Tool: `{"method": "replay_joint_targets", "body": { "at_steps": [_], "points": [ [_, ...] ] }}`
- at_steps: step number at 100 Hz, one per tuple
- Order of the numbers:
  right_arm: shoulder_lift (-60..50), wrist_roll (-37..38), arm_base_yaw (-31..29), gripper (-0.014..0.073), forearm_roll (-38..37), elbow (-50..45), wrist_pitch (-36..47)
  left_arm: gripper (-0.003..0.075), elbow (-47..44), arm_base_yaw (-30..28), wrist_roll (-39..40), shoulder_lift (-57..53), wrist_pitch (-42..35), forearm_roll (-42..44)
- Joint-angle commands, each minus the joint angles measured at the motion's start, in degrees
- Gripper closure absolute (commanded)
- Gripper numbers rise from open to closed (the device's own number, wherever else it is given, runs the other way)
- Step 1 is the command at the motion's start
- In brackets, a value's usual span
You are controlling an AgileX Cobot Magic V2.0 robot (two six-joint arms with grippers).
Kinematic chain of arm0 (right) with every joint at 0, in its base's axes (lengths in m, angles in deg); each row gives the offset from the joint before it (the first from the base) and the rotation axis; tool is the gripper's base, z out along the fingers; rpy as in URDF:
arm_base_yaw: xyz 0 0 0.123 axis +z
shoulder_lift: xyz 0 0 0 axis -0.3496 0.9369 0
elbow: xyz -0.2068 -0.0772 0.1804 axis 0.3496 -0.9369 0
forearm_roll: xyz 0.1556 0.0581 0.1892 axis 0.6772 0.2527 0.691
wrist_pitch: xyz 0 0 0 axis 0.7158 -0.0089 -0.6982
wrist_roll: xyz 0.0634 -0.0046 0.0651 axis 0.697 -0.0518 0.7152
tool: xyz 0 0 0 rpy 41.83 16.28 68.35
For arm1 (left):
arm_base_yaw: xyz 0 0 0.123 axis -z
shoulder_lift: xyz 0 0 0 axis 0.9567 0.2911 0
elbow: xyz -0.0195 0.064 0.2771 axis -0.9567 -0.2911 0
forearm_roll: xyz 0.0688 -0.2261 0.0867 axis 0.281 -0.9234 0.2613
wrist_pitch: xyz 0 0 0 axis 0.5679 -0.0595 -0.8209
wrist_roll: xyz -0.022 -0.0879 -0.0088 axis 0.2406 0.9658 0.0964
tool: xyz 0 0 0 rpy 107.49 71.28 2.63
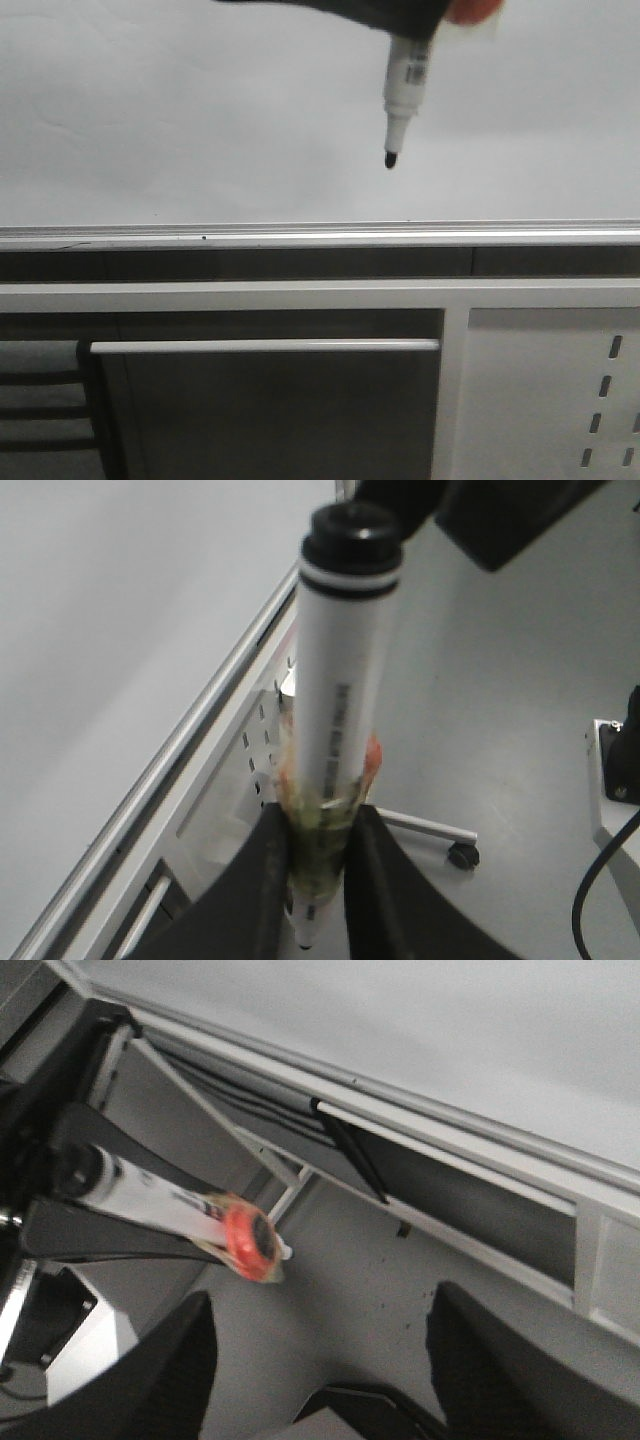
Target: Write number 1 on whiteboard
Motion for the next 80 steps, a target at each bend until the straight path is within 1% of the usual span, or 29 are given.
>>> {"method": "replay_joint_targets", "body": {
  "at_steps": [1, 13, 35, 58, 63, 72, 73, 74, 80],
  "points": [
    [3.88, -0.96, 0.81, 0.0178, 3.05, 5.55, -2.89, 0.0741, 1.49, 1.42, 0.74, 0.81, -1.97, -0.97],
    [7.95, -0.86, 3.61, 0.0178, 2.84, 9.12, -5.69, 0.0741, 1.49, 2.0, 0.74, 2.99, -2.06, -0.93],
    [12.45, -0.77, 8.73, 0.0178, 1.07, 10.64, -5.51, 0.0741, 1.49, 2.0, 0.6, 3.73, -2.22, -0.93],
    [14.45, -0.77, 11.94, 0.0187, 0.94, 10.64, -3.67, 0.0741, 1.49, 2.0, 0.3, 3.81, -3.36, -0.93],
    [14.86, -0.77, 12.3, 0.0228, 0.79, 10.64, -3.32, 0.0741, 1.49, 2.0, 0.3, 3.81, -3.36, -0.93],
    [15.71, -0.77, 12.73, 0.0361, 0.56, 10.64, -2.8, 0.0741, 1.49, 2.0, 0.3, 3.81, -3.36, -0.93],
    [15.84, -0.77, 12.73, 0.0361, 0.56, 10.64, -2.8, 0.0741, 1.49, 2.0, 0.3, 3.81, -3.36, -0.83],
    [15.84, -0.77, 12.73, 0.0389, 0.56, 10.64, -2.8, 0.0741, 1.49, 2.0, 0.3, 3.81, -3.36, -0.83],
    [16.37, -0.77, 12.73, 0.0456, 0.56, 10.64, -2.67, 0.0741, 1.49, 2.0, 0.3, 3.81, -3.36, -0.29]
  ]
}}
